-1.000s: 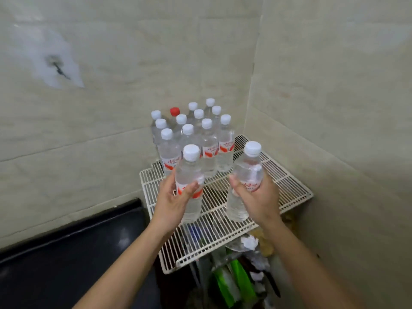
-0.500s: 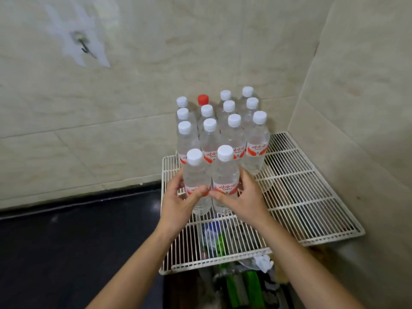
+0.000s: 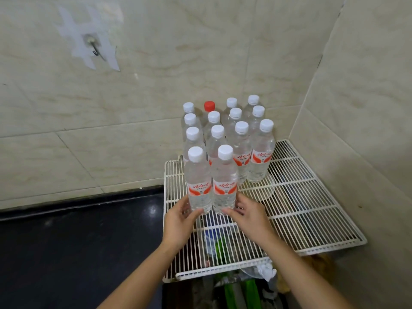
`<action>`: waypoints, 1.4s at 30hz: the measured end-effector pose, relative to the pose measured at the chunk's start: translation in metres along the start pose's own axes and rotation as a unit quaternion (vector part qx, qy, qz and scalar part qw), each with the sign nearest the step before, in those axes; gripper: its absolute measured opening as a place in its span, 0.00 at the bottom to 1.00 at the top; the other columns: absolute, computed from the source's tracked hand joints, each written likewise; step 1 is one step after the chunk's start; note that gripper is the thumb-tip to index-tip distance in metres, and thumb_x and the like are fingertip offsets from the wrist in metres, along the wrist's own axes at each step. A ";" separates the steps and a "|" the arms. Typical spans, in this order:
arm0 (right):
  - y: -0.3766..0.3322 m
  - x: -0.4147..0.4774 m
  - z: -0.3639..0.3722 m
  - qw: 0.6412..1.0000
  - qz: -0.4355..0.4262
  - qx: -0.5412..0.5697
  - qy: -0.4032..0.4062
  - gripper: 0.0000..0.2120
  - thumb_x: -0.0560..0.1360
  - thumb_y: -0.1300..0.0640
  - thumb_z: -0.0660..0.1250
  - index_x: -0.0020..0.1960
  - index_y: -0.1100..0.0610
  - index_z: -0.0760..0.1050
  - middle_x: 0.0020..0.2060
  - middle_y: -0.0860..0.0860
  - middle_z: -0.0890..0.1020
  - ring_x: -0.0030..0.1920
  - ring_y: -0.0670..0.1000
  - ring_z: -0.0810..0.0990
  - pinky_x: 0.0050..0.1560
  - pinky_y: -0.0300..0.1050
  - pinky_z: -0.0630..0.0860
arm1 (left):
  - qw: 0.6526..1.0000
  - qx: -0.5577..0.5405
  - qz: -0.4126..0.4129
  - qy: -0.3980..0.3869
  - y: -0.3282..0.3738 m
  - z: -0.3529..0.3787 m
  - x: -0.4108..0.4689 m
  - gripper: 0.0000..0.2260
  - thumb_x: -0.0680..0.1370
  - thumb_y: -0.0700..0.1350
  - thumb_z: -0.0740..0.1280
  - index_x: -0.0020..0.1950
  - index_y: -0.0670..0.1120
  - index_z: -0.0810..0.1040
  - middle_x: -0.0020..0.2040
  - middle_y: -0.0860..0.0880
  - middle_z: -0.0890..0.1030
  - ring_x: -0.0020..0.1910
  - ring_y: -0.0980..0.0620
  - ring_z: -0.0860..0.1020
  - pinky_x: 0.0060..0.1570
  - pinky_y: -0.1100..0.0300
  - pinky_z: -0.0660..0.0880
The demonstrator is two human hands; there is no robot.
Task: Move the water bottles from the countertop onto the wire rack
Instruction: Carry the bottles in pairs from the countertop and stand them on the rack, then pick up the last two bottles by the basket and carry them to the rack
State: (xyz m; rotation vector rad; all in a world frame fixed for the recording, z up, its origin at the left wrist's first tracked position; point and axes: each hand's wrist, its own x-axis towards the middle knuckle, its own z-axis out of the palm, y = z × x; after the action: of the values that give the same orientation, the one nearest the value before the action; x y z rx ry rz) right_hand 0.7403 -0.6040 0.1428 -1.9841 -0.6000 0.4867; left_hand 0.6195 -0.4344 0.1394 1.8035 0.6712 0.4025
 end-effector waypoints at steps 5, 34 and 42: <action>-0.007 0.016 0.006 0.998 -0.037 -0.056 0.018 0.26 0.78 0.53 0.73 0.75 0.50 0.71 0.63 0.45 0.81 0.55 0.34 0.76 0.63 0.40 0.77 | 1.000 0.020 -0.004 0.000 0.003 0.002 0.019 0.19 0.78 0.37 0.72 0.69 0.45 0.77 0.58 0.56 0.82 0.48 0.76 0.76 0.48 0.82 0.70; -0.064 -0.013 0.127 0.857 -0.450 -0.167 0.188 0.32 0.78 0.48 0.70 0.75 0.60 0.63 0.76 0.64 0.58 0.78 0.67 0.57 0.78 0.66 0.56 | 0.856 0.453 -0.036 0.248 -0.041 -0.159 -0.096 0.34 0.81 0.64 0.50 0.81 0.45 0.60 0.82 0.37 0.58 0.82 0.37 0.54 0.75 0.34 0.59; -0.128 -0.072 0.276 0.861 -0.465 -0.206 -0.005 0.36 0.81 0.41 0.62 0.82 0.56 0.55 0.82 0.61 0.53 0.83 0.62 0.49 0.80 0.64 0.51 | 0.808 0.475 -0.100 0.335 -0.081 -0.287 -0.202 0.33 0.82 0.62 0.52 0.81 0.44 0.62 0.81 0.38 0.59 0.81 0.38 0.56 0.74 0.33 0.59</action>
State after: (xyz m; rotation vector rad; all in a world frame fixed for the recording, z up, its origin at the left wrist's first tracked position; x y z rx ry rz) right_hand 0.5006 -0.4042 0.1387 -1.7850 -1.6500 -0.2601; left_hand 0.2770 -0.3265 0.1684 2.4843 1.7890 0.6355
